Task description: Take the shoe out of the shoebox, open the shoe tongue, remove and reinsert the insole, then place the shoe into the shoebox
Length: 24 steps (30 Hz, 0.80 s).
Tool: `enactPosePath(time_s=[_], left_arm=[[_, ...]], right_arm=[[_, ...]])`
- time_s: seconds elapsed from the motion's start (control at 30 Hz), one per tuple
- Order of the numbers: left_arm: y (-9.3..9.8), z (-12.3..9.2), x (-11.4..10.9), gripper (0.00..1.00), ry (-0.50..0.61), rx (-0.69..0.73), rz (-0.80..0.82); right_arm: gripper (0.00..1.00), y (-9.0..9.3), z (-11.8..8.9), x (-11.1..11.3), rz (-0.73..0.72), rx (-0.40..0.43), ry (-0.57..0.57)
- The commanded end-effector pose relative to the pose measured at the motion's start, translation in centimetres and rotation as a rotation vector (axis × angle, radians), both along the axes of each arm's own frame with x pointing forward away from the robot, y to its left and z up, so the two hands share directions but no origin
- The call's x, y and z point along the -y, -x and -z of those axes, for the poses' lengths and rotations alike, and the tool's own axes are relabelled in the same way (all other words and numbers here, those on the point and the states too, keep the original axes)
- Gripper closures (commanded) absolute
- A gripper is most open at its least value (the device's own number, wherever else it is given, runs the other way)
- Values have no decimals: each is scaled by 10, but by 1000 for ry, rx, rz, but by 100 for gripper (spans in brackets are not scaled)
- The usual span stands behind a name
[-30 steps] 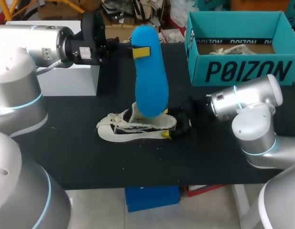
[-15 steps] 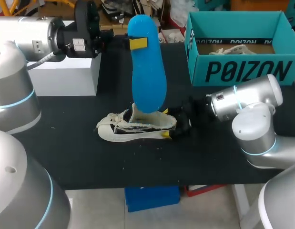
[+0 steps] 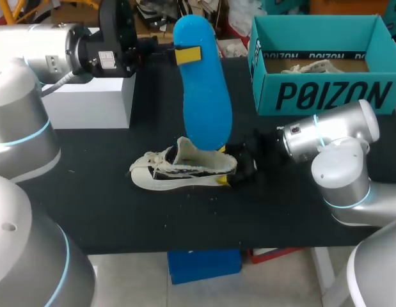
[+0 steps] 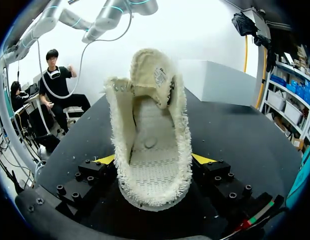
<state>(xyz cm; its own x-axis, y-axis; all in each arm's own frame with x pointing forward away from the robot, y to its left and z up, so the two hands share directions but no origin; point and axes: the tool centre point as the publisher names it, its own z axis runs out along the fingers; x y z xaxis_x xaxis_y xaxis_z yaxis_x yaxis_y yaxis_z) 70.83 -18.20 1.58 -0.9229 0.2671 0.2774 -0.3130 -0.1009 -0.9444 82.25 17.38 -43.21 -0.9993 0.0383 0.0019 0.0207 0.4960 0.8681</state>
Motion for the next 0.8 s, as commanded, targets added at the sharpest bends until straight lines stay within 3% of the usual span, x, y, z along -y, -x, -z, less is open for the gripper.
enactPosePath(time_s=[0.03,0.5,0.53,0.57,0.6,0.8], left_arm=[[5,-9,0,100,-9,9,5],[13,-21,3,100,-8,25,11],[13,-21,3,100,-8,25,11],[13,-21,3,100,-8,25,11],[13,-21,3,100,-8,25,11],[13,-21,3,100,-8,25,11]], right_arm=[[100,-1,3,1,1,0,2],[100,-1,3,1,1,0,2],[73,-1,3,1,1,0,2],[29,-1,1,3,4,1,11],[0,-1,-1,5,5,2,25],[0,-5,-25,21,-9,21,126]])
